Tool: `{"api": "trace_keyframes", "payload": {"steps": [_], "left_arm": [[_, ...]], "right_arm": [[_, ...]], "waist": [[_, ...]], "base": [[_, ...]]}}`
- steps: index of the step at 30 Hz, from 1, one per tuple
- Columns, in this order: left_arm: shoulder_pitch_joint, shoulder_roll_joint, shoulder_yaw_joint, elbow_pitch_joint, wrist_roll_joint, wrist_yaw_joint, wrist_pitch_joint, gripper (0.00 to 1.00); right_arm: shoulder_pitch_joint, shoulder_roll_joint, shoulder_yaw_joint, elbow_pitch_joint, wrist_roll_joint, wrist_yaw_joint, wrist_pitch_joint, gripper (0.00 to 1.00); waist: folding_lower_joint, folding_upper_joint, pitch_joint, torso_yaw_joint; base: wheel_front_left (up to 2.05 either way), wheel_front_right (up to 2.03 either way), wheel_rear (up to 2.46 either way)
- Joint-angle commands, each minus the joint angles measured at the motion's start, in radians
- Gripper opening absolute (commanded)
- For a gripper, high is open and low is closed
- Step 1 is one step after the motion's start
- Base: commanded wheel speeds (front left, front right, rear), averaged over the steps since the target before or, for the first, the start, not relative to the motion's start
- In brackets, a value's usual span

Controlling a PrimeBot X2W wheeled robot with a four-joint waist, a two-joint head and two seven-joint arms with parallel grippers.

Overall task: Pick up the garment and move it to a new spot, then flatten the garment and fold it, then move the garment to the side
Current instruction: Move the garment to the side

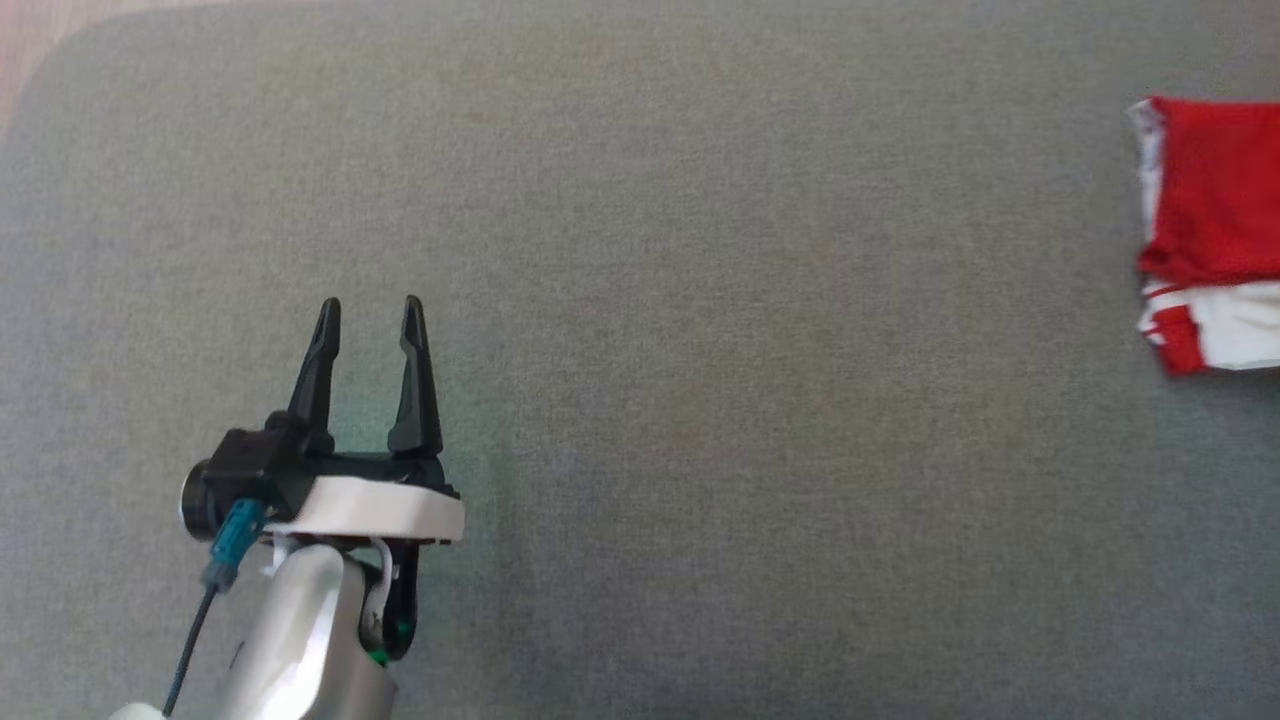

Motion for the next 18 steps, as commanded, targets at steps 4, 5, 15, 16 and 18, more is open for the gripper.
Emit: {"api": "trace_keyframes", "payload": {"steps": [4,5,15,16,18], "left_arm": [[-0.041,0.007,0.044,-0.031,0.005,-0.004,-0.005,1.00],[-0.041,0.007,0.045,-0.031,0.005,-0.004,-0.005,1.00],[-0.045,0.007,0.037,-0.021,-0.006,-0.001,-0.005,1.00],[-0.043,0.007,0.038,-0.019,-0.006,0.000,-0.005,1.00],[-0.038,0.007,0.040,-0.016,-0.007,0.000,-0.005,1.00]], "right_arm": [[-0.019,-0.048,-0.076,-0.027,-0.042,-0.002,0.018,0.00],[-0.016,-0.042,-0.083,-0.031,-0.046,-0.002,0.011,0.00],[-0.005,0.060,-0.181,-0.123,-0.102,-0.002,0.023,1.00],[-0.005,0.076,-0.186,-0.137,-0.104,-0.002,0.023,1.00],[-0.002,0.111,-0.185,-0.167,-0.106,-0.002,0.017,1.00]], "waist": [[-0.0001,0.0000,0.023,0.008],[-0.0001,0.0000,0.025,0.008],[-0.0001,0.0000,0.005,-0.010],[-0.0001,0.0000,-0.003,-0.012],[-0.0001,0.0000,-0.024,-0.017]], "base": [[0.00,0.00,0.00],[0.00,0.00,0.00],[0.00,0.00,0.00],[0.00,0.00,0.00],[0.00,0.00,0.00]]}}
